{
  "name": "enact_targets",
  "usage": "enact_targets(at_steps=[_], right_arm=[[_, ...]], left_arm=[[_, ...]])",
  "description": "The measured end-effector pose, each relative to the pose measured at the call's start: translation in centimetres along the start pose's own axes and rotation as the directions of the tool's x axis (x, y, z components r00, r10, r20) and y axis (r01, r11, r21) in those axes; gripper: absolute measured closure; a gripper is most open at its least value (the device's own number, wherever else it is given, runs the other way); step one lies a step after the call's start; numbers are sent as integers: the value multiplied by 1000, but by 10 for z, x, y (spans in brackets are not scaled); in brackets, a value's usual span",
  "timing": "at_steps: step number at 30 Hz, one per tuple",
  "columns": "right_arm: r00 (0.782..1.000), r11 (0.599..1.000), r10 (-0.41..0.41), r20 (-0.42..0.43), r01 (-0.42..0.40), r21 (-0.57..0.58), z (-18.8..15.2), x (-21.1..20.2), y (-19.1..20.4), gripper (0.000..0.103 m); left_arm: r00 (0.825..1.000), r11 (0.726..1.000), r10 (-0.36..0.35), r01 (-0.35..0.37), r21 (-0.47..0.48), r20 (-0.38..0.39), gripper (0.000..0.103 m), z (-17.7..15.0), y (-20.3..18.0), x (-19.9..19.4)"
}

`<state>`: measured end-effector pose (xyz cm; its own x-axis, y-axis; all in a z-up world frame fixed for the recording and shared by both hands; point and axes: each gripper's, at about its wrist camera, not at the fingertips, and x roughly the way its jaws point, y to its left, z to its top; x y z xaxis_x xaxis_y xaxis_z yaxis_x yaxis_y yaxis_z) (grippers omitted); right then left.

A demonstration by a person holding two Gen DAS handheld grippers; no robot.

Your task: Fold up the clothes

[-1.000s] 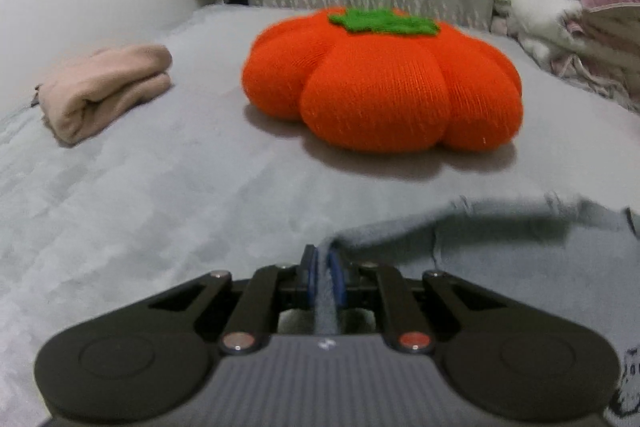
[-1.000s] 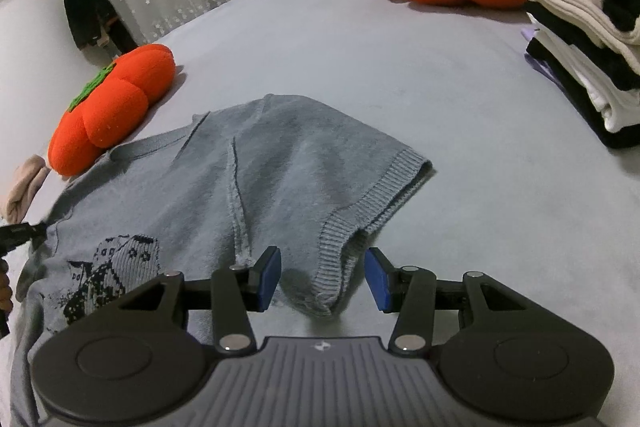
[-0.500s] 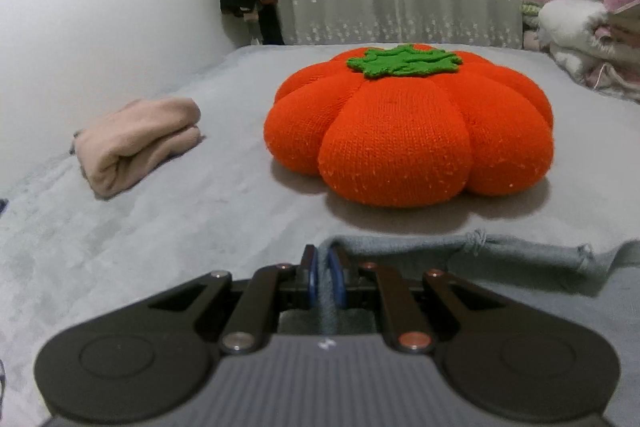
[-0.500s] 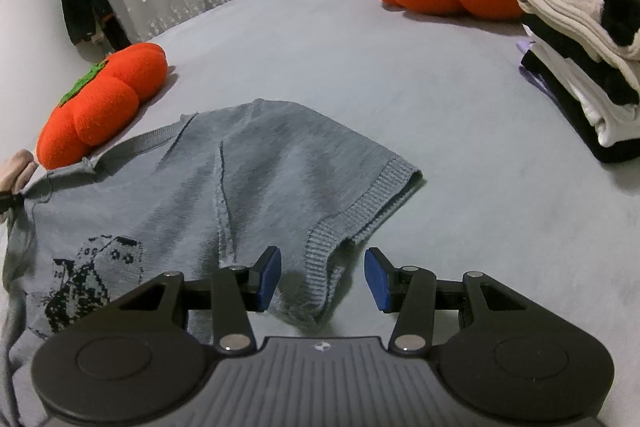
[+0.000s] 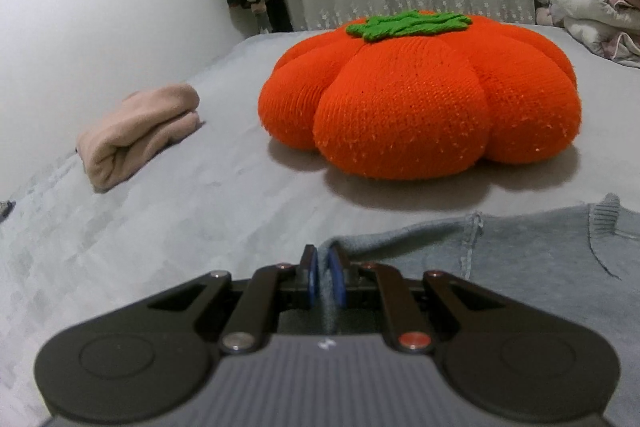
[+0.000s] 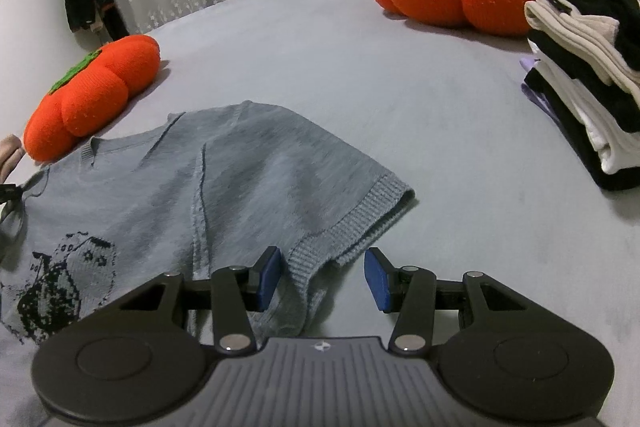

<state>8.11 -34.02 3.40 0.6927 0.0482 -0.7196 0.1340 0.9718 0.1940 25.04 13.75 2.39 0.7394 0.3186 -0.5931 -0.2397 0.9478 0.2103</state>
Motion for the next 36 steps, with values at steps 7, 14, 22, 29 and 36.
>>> enact_targets(at_steps=[7,14,22,29,36], right_arm=[[999,997,31,12,-31,65,3,3,-8,56],[999,998,16,39,-18,57,5,7,-8,72],[992,996,-68,102,73,-47,7,3,2,96],[967,969,-184,179,208,-130,16,-1,3,97],[937,943,-244,250,290,-164,29,-6,0,100]], left_arm=[[999,996,-19,16,-90,-33,77,2,20,8],[999,977,-19,11,-213,-39,70,7,57,7],[996,968,-66,50,-244,-59,68,11,71,-2],[993,976,-91,74,-207,-74,57,12,71,-17],[990,987,-102,88,-138,-98,54,3,71,-44]])
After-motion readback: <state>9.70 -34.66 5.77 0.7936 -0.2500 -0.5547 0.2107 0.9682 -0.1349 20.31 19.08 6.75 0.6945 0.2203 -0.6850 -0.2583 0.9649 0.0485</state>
